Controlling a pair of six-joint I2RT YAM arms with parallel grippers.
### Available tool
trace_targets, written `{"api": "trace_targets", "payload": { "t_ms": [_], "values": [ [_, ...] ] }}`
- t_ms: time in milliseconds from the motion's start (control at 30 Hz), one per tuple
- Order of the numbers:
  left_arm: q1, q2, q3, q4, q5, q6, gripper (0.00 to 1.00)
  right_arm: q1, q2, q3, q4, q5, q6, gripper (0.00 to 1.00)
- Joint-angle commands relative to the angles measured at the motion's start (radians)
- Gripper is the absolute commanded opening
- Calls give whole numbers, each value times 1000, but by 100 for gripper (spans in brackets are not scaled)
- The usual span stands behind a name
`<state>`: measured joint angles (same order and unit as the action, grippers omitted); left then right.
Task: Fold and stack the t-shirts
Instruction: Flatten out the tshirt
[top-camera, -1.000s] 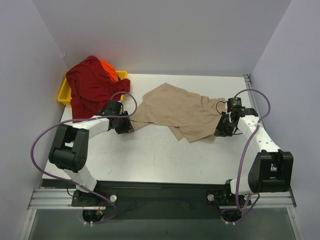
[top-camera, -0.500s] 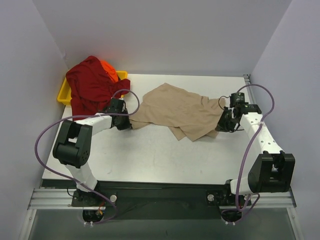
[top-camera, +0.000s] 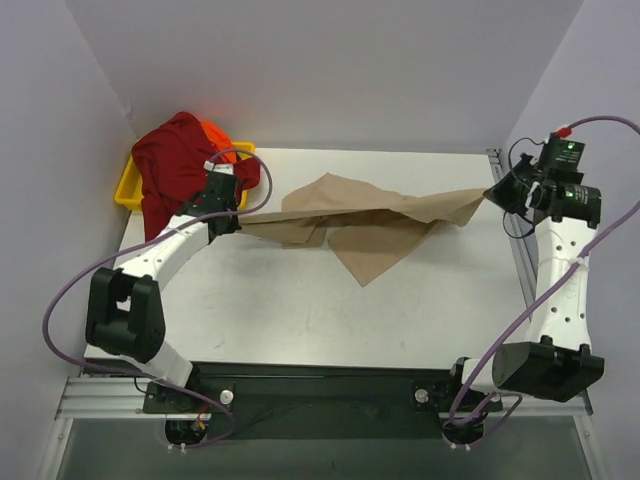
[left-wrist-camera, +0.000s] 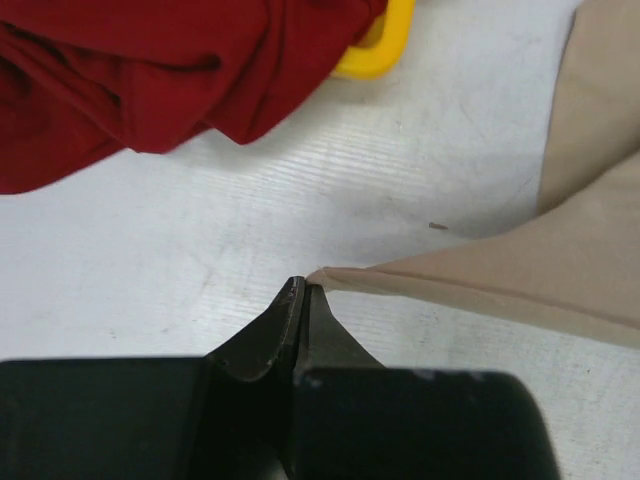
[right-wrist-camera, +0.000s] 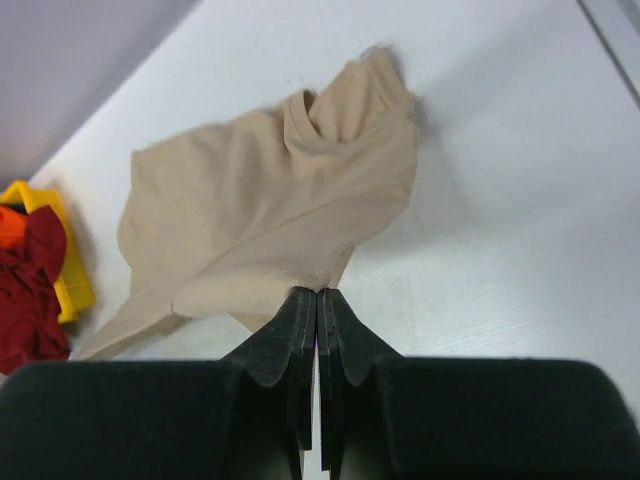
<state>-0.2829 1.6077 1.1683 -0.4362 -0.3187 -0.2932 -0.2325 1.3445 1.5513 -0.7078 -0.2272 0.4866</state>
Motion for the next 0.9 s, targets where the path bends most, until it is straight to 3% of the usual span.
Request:
{"api": "trace_targets", "payload": {
  "t_ms": [0,200,567,733,867],
  "values": [
    [11,-115,51,-41,-96,63,0,-47,-59,108,-51,-20,9,0],
    [8,-275,79,17,-53,58,0,-68,-123,256,-53,26,-13,0],
    [4,-472,333,134,-46,74,0,-68,-180,578,-39,163,-22,0],
    [-4,-483,436,191,18,112,0,-65,-170,711,-7,187,-23,0],
    [-10,-407,501,211,95,114,0,-65,-125,682,21,161,-13,0]
  ]
}}
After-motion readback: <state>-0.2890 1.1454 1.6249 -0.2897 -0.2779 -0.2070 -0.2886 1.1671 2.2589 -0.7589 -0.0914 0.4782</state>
